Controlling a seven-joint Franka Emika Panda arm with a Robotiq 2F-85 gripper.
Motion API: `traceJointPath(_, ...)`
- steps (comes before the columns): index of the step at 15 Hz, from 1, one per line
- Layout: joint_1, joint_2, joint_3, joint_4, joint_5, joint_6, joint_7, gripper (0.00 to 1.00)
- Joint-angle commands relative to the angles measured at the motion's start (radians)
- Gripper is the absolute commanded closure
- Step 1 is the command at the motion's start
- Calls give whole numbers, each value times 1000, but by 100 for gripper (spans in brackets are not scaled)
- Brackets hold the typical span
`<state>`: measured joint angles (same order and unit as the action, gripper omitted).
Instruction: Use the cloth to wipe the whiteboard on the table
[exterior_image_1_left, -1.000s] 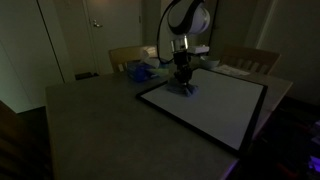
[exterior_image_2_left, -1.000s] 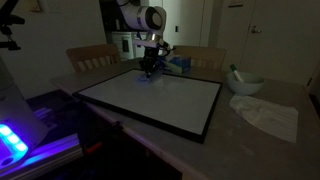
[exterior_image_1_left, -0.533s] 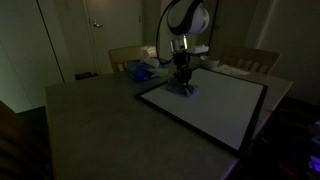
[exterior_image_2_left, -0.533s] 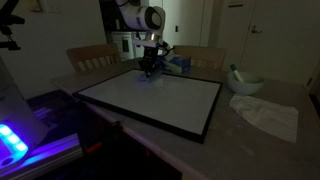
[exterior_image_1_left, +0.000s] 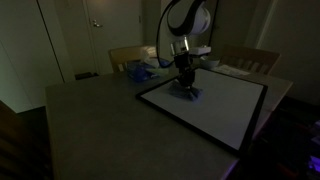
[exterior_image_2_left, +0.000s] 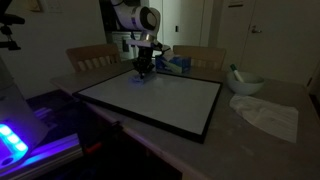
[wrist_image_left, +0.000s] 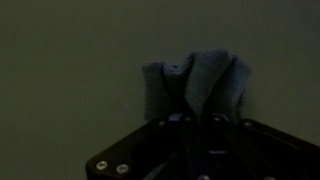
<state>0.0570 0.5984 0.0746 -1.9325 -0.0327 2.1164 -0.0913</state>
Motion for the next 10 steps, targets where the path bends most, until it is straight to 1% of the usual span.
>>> traceJointPath(1,6,-54,-11,-86,-4,-64,26,98)
traceJointPath(5,-15,-54,1,-123,22,-129,-15,98)
traceJointPath(10,-14,-46,3,-133,7,-223,-52,98)
